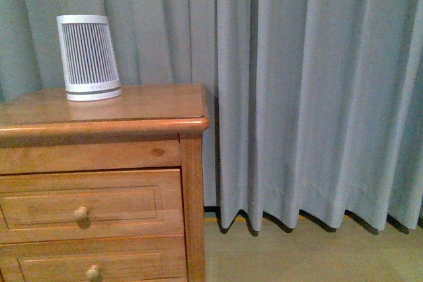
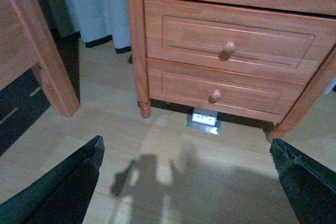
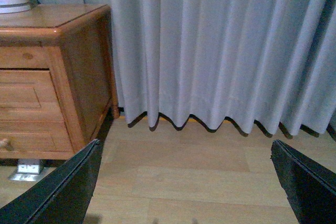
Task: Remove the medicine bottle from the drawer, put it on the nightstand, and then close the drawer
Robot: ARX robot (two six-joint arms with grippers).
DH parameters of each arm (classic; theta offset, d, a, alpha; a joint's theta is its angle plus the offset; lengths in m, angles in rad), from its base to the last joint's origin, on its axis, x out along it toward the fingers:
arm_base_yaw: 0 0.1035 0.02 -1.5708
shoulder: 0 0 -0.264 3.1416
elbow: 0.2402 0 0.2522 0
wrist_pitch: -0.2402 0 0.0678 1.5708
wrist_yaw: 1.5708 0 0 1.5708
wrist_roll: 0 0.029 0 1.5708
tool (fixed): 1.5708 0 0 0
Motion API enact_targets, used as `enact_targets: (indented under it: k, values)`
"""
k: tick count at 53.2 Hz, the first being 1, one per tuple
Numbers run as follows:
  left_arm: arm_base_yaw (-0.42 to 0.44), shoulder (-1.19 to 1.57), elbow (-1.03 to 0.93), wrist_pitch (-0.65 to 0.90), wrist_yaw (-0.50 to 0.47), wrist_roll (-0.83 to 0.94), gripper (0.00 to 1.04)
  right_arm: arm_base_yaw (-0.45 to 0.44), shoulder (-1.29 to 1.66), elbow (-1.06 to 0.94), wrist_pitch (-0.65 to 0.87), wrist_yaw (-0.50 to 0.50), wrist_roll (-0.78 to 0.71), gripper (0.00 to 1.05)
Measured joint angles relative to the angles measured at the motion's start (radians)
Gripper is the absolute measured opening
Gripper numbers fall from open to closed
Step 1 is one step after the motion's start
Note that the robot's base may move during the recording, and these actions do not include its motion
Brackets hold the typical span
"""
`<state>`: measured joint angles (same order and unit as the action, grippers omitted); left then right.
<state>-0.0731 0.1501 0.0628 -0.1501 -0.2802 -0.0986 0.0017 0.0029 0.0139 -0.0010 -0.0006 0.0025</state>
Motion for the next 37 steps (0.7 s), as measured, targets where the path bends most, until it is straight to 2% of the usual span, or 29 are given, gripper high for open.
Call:
enact_targets:
  k: [3,6,12,17,22,27,37]
  values:
    - [0.017,0.083,0.0,0.114,0.019,0.003,0.98,0.0,0.0,0.0,0.0,0.0,0.0,0.98]
    - [0.03,0.257,0.001,0.311,0.026,0.023,0.98,0.0,0.0,0.0,0.0,0.0,0.0,0.98]
    - [0.021,0.552,0.039,0.609,0.042,0.052,0.98,0.0,0.0,0.0,0.0,0.0,0.0,0.98]
    - [0.003,0.84,0.127,0.868,0.047,0.073,0.98,0.0,0.0,0.0,0.0,0.0,0.0,0.98]
    - [-0.016,1.083,0.231,1.05,0.055,0.101,0.98,0.0,0.0,0.0,0.0,0.0,0.0,0.98]
    - [-0.029,1.295,0.344,1.154,0.061,0.121,0.98,0.0,0.0,0.0,0.0,0.0,0.0,0.98]
    - [-0.035,1.618,0.542,1.244,0.087,0.136,0.98,0.0,0.0,0.0,0.0,0.0,0.0,0.98]
